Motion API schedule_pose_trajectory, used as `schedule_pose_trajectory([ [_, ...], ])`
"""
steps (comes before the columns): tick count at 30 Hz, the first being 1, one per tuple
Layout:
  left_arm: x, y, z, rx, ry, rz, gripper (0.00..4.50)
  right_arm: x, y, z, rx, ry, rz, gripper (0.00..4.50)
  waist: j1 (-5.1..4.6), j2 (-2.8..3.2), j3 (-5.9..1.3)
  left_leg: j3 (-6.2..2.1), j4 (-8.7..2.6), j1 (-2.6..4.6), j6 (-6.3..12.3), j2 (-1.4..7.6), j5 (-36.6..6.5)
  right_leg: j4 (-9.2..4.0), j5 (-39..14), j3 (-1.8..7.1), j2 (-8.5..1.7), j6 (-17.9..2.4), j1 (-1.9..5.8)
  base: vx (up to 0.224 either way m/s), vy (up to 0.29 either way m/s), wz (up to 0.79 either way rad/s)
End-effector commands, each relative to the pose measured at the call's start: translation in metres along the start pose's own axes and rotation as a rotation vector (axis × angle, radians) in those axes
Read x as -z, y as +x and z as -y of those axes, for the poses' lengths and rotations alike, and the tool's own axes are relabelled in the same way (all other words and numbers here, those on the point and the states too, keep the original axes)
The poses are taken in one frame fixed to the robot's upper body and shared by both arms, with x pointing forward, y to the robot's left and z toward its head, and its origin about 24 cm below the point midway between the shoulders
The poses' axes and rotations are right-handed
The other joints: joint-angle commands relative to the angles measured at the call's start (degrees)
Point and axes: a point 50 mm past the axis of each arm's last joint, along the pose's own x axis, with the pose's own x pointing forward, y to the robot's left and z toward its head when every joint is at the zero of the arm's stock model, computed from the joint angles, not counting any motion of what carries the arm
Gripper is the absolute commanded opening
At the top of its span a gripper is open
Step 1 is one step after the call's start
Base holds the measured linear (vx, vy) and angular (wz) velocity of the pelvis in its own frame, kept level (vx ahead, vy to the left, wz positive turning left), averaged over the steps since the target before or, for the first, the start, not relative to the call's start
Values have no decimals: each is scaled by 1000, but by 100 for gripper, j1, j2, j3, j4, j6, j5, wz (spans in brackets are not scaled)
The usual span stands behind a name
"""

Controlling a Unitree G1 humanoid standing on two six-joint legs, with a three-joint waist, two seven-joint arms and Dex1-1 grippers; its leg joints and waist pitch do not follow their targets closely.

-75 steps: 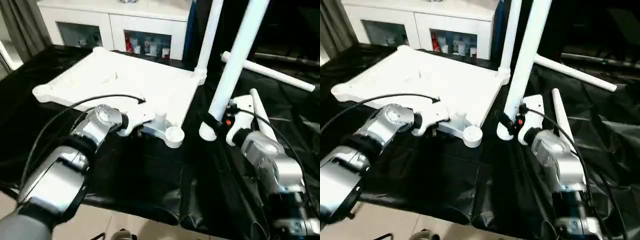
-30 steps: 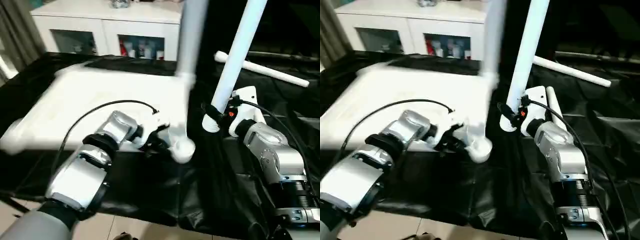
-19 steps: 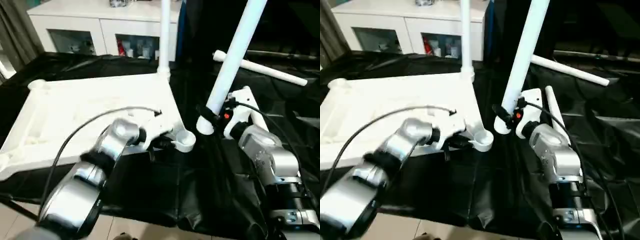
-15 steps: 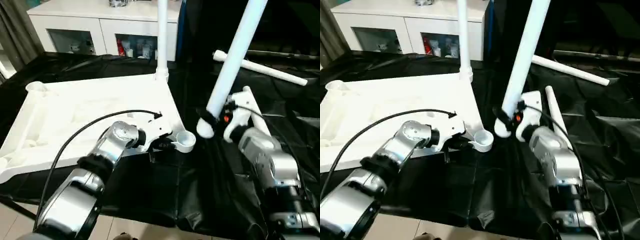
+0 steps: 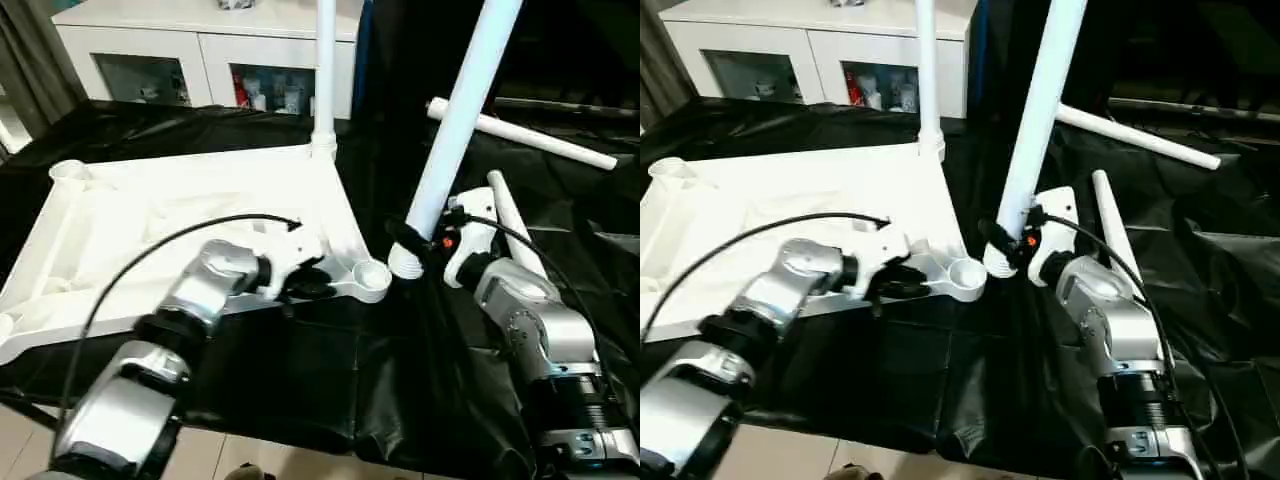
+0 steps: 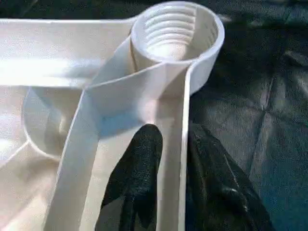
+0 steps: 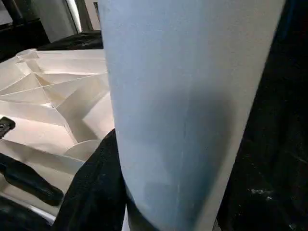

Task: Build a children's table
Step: Insert table leg to table base

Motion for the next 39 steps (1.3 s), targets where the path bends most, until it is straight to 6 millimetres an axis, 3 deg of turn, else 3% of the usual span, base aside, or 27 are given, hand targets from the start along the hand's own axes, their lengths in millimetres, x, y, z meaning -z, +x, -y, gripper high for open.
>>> schedule_pose_trajectory([
  [1,-6,-5,-6,4,23,-8,106,-8,-3,0,-6,-27,27,192,28,-59,-435,-61,-387,81,154,187,-1050,-439,-1238,279,-489,-1105,283,0,0,0],
  [7,-6,-8,-7,5,15,-10,106,-7,-3,-1,-12,-28,26,192,39,-54,-461,-57,-359,49,251,189,-795,-371,-658,272,-486,-1267,296,0,0,0],
  [8,-5,-8,-7,10,13,-9,78,-7,-3,-1,-12,-28,26,192,41,-54,-461,-56,-358,47,256,188,-795,-370,-652,272,-486,-1273,297,0,0,0],
  [19,4,-9,-1,72,-4,-35,1,-10,-1,-3,-40,-26,28,191,43,-83,-450,-51,-365,51,252,193,-816,-378,-811,273,-493,-1247,293,0,0,0],
  [28,2,-8,1,57,-53,13,0,-18,3,-23,-229,22,38,191,42,-82,-451,-55,-365,58,311,211,-817,-372,-795,271,-499,-1270,293,0,0,0],
  [39,-7,-3,8,95,-40,44,0,-7,21,-26,-240,-22,-58,191,66,-115,-452,-41,-353,46,281,199,-679,-361,-812,272,-500,-1257,278,0,0,0],
])
